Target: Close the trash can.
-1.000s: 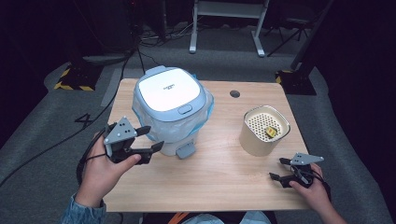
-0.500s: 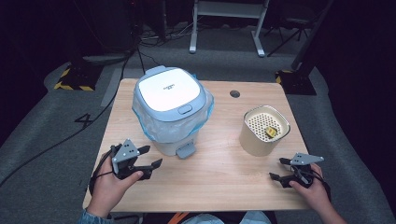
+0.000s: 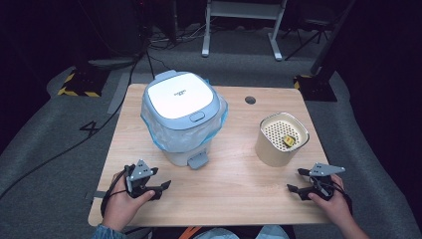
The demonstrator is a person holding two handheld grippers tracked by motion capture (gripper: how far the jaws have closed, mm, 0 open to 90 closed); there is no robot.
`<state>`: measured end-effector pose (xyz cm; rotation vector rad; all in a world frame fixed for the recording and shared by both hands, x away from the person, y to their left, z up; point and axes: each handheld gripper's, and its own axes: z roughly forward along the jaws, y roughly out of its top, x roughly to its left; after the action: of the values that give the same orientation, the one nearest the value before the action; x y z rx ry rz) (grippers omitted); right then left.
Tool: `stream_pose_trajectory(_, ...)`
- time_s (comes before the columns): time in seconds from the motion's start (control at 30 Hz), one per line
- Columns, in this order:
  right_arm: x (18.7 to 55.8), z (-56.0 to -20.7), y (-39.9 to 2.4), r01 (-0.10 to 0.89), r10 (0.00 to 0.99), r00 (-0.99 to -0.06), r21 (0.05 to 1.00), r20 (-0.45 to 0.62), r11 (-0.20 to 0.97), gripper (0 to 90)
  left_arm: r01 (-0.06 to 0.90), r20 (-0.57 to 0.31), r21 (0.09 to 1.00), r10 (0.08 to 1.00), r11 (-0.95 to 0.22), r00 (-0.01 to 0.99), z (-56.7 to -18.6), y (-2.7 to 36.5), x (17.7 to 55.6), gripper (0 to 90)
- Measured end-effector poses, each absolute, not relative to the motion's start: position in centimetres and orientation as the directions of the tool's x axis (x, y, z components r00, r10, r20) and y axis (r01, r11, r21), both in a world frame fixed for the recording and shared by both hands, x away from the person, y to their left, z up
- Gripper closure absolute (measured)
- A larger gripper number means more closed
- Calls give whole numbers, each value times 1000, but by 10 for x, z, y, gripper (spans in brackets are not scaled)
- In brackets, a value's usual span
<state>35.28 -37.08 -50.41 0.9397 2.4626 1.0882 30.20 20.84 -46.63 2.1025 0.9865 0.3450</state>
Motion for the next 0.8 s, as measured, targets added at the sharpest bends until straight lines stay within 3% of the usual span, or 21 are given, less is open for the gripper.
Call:
stream_pose_trajectory(0.4, 353, -504, -371, 448, 666, -746, 740, -1, 503, 170, 594, -53, 655, 756, -467, 652, -496, 211, 303, 275)
stream_pose_trajectory(0.63, 353, -504, -371, 447, 666, -746, 740, -2, 503, 170, 543, -17, 688, 737, -482, 676, -505, 217, 307, 144)
stream_pose_trajectory(0.8, 353, -504, -371, 448, 666, -746, 739, -2, 503, 170, 535, -20, 689, 725, -489, 688, -505, 222, 309, 140)
